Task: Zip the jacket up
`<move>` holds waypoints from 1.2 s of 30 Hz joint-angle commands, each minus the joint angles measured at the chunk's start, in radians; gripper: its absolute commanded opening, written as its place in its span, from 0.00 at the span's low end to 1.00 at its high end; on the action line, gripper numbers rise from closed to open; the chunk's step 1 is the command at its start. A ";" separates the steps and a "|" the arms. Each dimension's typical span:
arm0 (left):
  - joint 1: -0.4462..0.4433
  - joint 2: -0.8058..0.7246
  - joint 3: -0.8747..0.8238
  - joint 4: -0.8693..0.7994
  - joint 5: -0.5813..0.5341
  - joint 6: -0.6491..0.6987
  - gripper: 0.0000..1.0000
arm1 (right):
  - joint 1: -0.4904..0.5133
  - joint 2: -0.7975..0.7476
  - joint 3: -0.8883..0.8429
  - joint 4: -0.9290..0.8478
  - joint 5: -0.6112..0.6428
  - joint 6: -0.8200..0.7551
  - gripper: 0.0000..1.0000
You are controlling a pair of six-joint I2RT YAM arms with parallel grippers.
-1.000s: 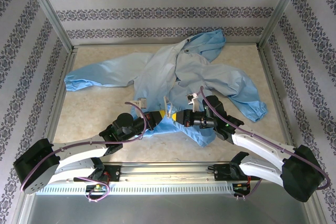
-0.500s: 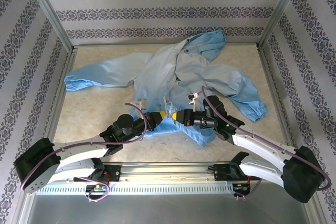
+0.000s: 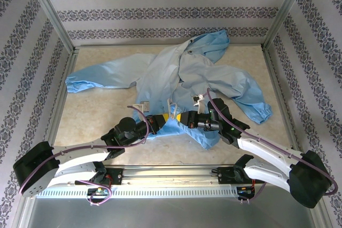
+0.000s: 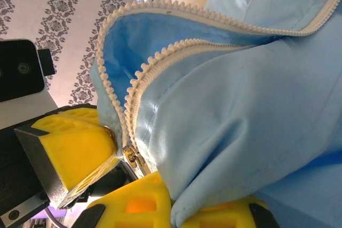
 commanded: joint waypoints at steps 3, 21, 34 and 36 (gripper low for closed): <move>-0.013 -0.036 -0.004 -0.052 0.008 0.019 0.00 | -0.010 -0.008 -0.007 0.049 0.023 0.001 0.00; -0.013 -0.073 0.015 -0.172 0.080 0.029 0.00 | -0.009 0.034 0.005 0.064 0.033 -0.002 0.00; -0.013 -0.098 0.003 -0.229 0.117 0.031 0.00 | -0.013 0.031 -0.021 0.077 0.047 0.007 0.00; -0.013 -0.098 0.001 -0.224 0.123 0.029 0.00 | -0.014 0.034 -0.025 0.084 0.041 0.003 0.00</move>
